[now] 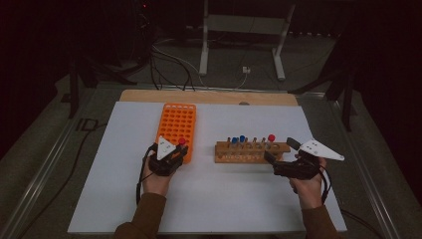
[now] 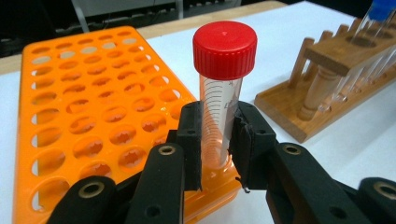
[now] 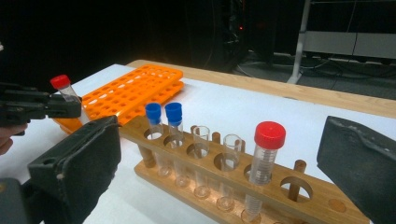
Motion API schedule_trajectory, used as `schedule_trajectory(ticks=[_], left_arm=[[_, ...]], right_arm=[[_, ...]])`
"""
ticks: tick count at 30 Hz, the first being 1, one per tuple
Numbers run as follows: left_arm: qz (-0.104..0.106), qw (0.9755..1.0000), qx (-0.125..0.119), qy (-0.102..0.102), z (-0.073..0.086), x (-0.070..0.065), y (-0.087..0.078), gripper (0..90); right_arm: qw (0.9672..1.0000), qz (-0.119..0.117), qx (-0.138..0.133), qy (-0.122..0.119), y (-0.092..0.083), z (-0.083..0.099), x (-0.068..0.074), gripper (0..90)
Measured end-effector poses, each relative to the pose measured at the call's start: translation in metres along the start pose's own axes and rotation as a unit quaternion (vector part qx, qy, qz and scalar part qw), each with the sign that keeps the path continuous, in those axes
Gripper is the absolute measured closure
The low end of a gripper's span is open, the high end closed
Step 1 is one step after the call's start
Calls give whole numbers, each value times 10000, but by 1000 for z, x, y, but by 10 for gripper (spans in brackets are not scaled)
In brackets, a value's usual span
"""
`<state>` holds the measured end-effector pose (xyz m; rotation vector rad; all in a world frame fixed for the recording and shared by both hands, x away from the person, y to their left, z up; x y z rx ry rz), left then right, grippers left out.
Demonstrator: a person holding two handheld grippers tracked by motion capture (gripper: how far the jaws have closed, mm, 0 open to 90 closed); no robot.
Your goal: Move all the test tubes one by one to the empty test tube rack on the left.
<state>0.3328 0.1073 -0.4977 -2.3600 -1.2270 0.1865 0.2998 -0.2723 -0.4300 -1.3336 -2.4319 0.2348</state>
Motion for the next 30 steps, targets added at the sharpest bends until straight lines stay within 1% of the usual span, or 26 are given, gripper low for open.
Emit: schedule_trajectory(ticks=[4, 7, 12, 15, 17, 20, 21, 22, 25, 27, 28, 29, 30], left_arm=[[7, 10000, 96, -17, 1, 0, 4, 747], [0, 9998, 196, 19, 2, -2, 6, 747], [-3, 9997, 239, -6, 2, -2, 7, 748], [21, 9996, 277, 23, 2, -3, 7, 748], [19, 9994, 333, 78, 2, -3, 7, 747], [73, 9993, 363, 28, 3, -2, 7, 745], [102, 9993, 368, -17, 3, -2, 7, 739], [145, 9992, 380, -55, 3, -2, 7, 721], [263, 9991, 284, -197, 3, -2, 3, 609], [336, 9989, 159, -284, 1, -2, -3, 598], [334, 9989, 81, -318, 0, -1, -7, 576], [304, 9989, 8, -357, -2, -1, -12, 538], [317, 9986, -75, -420, -4, 0, -17, 502]], right_arm=[[10000, -5, 14, 8, 1, 0, 0, 0], [10000, 6, 42, 26, 1, 2, -2, 0], [10000, 5, 72, 49, 2, 2, -2, 0], [10000, -15, 83, 21, 3, 3, -1, 0], [9999, -21, 109, 17, 4, 4, 0, 0], [9999, -33, 141, 18, 6, 5, 1, 0], [9999, -34, 144, 4, 6, 5, 1, 0], [9999, -33, 142, -5, 6, 5, 1, 0], [9999, -15, 128, 26, 5, 4, -1, 0], [9999, -5, 126, 40, 5, 4, -1, 0], [9999, 4, 120, 49, 5, 4, -2, 0], [9999, 11, 118, 64, 5, 4, -2, 0], [9999, 14, 129, 64, 5, 4, -3, 0]])
Point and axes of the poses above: each handheld gripper's, and its own axes: y roughly forward along the jaws, z roughly out of its underside, x roughly to its left, the point moved 2 cm from there along y, roughly forward along the jaws, and after that the axes turned 7 degrees about y, right-handed, at the moved point
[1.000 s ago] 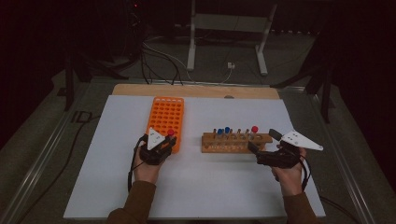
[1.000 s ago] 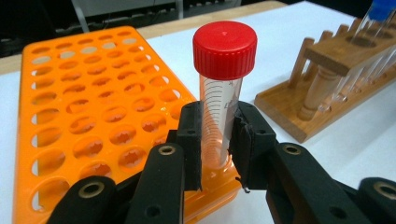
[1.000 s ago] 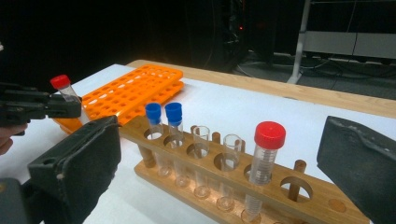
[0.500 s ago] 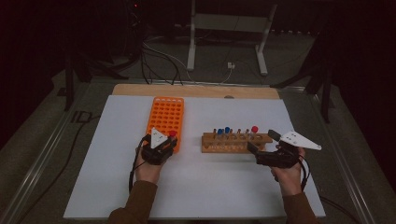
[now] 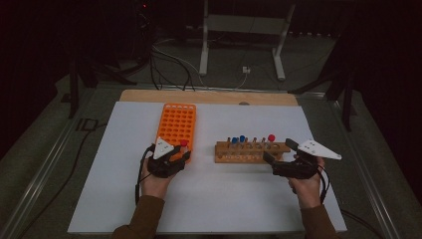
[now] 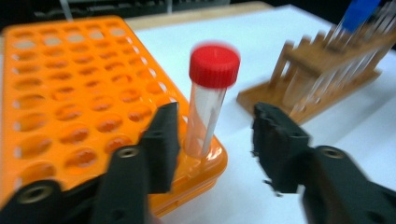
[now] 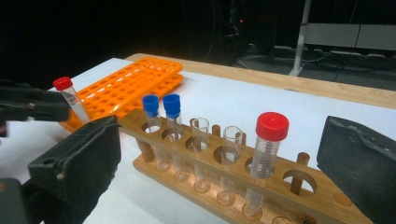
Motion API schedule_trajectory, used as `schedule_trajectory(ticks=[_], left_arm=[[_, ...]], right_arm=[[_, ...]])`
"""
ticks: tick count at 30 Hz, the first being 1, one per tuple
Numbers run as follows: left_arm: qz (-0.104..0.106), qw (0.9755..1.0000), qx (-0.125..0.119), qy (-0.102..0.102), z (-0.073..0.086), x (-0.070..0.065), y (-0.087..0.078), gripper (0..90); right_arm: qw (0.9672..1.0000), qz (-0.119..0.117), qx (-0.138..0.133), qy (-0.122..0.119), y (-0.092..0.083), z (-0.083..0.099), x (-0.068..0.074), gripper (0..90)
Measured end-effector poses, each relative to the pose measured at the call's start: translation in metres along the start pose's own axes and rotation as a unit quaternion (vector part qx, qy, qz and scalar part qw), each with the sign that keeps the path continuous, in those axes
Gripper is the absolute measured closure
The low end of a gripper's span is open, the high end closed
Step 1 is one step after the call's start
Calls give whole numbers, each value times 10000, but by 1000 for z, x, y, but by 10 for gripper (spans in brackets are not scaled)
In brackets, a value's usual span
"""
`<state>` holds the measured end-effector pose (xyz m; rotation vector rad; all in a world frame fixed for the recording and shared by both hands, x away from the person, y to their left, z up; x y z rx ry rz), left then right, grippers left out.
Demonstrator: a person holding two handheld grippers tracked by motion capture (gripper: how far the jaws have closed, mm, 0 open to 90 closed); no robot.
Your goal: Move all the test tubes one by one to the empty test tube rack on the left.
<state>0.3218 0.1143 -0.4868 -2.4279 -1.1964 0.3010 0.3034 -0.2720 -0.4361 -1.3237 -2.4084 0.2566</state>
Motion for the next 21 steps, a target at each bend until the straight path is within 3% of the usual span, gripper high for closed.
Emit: schedule_trajectory(ticks=[4, 11, 13, 14, 17, 19, 21], left_arm=[[225, 9981, -366, -440, -5, 1, -22, 397], [-91, 9975, -552, -435, -6, 0, -40, 148], [-236, 9974, -528, -436, -7, 1, -42, 3], [-264, 9974, -527, -411, -7, 1, -42, 3], [-331, 9973, -549, -363, -8, 0, -43, 4], [-346, 9974, -541, -321, -8, -1, -43, 4], [-391, 9974, -527, -297, -7, -2, -43, 4]], right_arm=[[10000, 16, 85, -18, 1, -1, 0, 0], [9997, 79, 209, -112, 4, -2, -6, 54], [9993, 181, 297, -154, 8, -3, -14, 95], [9993, 181, 297, -154, 8, -3, -14, 95], [9989, 296, 362, -92, 15, -5, -23, 213], [9986, 311, 414, -43, 20, -4, -29, 401], [9983, 359, 447, -44, 22, -3, -30, 439]])
Point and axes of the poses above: each handheld gripper's, and its own axes: y roughly forward along the jaws, z roughly out of its underside, x roughly to its left, the point moved 2 cm from there along y, roughly forward along the jaws, and after that the axes turned 7 degrees about y, right-handed, at the moved point
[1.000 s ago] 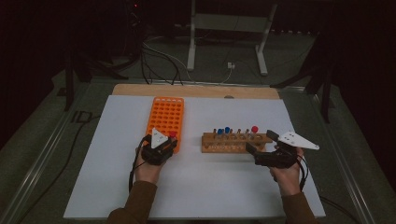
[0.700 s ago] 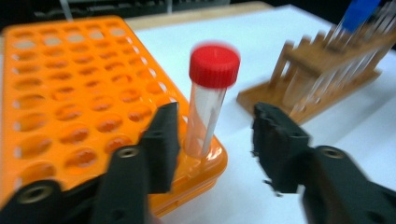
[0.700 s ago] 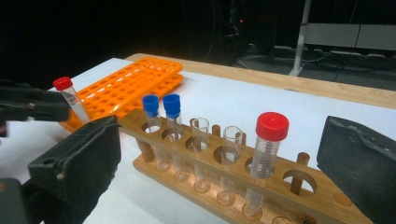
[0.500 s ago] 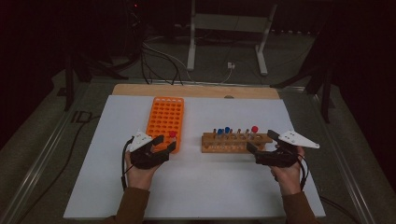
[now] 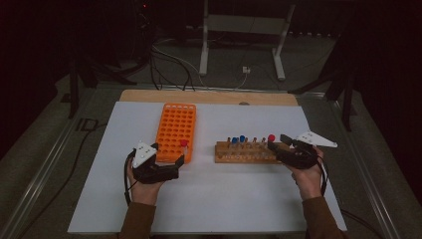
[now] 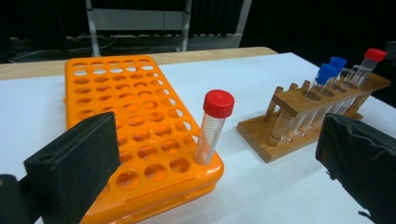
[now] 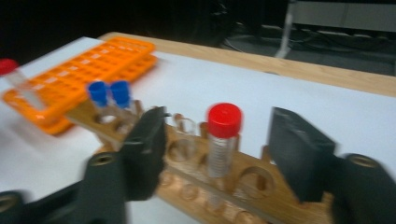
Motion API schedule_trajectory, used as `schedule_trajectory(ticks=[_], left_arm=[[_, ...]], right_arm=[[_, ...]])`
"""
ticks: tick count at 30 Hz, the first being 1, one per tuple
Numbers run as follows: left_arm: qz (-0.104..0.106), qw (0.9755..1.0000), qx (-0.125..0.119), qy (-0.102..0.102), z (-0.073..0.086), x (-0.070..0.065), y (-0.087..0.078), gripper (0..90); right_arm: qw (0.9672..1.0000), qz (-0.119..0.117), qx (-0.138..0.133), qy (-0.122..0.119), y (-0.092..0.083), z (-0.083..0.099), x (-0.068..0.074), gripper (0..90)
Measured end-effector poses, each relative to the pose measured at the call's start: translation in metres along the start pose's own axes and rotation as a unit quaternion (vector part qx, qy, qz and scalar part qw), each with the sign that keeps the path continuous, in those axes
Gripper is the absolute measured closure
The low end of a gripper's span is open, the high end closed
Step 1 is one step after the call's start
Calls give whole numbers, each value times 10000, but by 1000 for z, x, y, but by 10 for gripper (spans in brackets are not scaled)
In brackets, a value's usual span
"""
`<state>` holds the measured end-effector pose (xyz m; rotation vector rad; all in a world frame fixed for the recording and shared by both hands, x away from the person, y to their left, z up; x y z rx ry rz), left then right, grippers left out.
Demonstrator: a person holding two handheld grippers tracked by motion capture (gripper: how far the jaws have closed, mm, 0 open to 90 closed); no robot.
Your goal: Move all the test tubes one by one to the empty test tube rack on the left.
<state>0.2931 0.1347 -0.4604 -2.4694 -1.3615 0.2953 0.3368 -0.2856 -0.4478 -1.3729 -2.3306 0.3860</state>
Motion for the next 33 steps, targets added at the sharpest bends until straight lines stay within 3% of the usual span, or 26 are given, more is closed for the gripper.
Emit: schedule_trajectory(ticks=[5, 9, 24, 27, 33], left_arm=[[-23, 10000, 24, -94, 2, 3, 0, 4], [-63, 9998, 60, -157, 5, 5, 0, 4], [-116, 9998, 74, -127, 6, 4, -2, 4], [-108, 9998, 76, -124, 6, 4, -1, 4], [-106, 9998, 83, -120, 6, 3, -1, 4]], right_arm=[[9999, 7, 139, 56, 15, 3, -3, 633], [9998, 49, 202, 6, 22, 4, -3, 687], [9997, 75, 243, -59, 28, 9, 0, 676], [9994, 113, 299, -94, 31, 12, 0, 735], [9997, 73, 218, -91, 28, 12, 2, 742]])
Point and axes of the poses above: each handheld gripper's, and its own axes: y roughly forward along the jaws, z roughly out of its underside, x roughly to its left, the point moved 2 cm from there along y, roughly forward along the jaws, and after that the axes turned 7 degrees about y, right-handed, at the moved point
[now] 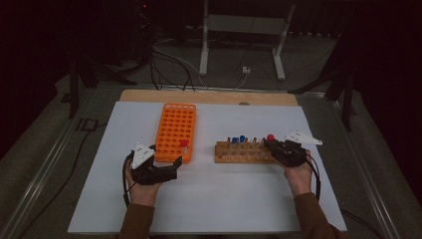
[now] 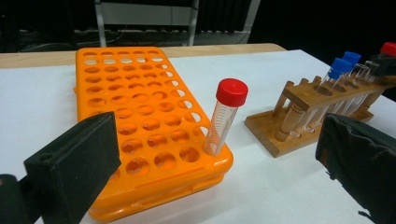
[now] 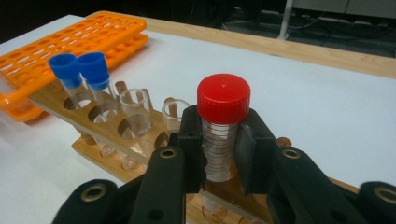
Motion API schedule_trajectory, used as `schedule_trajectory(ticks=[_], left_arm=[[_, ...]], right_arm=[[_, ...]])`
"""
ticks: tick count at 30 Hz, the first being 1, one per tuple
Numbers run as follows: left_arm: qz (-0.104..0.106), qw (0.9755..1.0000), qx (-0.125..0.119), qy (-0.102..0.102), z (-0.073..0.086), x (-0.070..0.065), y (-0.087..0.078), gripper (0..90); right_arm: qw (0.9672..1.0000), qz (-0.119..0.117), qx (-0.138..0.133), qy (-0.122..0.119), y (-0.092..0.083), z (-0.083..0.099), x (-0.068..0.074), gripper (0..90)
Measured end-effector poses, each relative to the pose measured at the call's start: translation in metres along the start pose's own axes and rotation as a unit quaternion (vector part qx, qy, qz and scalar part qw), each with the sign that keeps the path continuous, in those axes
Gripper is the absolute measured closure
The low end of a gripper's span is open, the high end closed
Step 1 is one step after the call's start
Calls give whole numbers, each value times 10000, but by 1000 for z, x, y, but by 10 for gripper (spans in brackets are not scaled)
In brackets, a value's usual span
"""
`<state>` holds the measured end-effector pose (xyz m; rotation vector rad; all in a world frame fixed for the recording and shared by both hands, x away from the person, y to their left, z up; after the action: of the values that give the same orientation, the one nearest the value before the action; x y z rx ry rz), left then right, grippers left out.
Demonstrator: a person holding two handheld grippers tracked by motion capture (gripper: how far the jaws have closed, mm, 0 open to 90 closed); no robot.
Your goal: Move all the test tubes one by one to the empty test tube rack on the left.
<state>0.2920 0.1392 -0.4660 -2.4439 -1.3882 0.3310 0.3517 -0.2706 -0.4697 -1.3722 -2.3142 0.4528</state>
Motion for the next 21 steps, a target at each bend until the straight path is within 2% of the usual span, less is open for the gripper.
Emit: schedule_trajectory(ticks=[4, 16, 21], left_arm=[[-2, 10000, 5, 21, 0, -1, 0, 4], [-12, 9999, 16, 111, 0, -3, 1, 4], [-17, 9999, 11, 118, 0, -3, 0, 4]], right_arm=[[9999, 11, -87, -53, -5, -3, 2, 742], [9991, -21, -434, 8, -25, -16, 3, 744], [9981, -26, -608, -79, -37, -24, 7, 743]])
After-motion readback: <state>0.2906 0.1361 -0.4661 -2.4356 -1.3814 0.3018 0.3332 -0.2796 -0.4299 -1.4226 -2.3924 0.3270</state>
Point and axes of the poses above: each handheld gripper's, and its own axes: y roughly forward along the jaws, z roughly out of its underside, x roughly to its left, the point moved 2 cm from there along y, roughly forward along the jaws, and after that the axes turned 7 degrees about y, right-handed, at the moved point
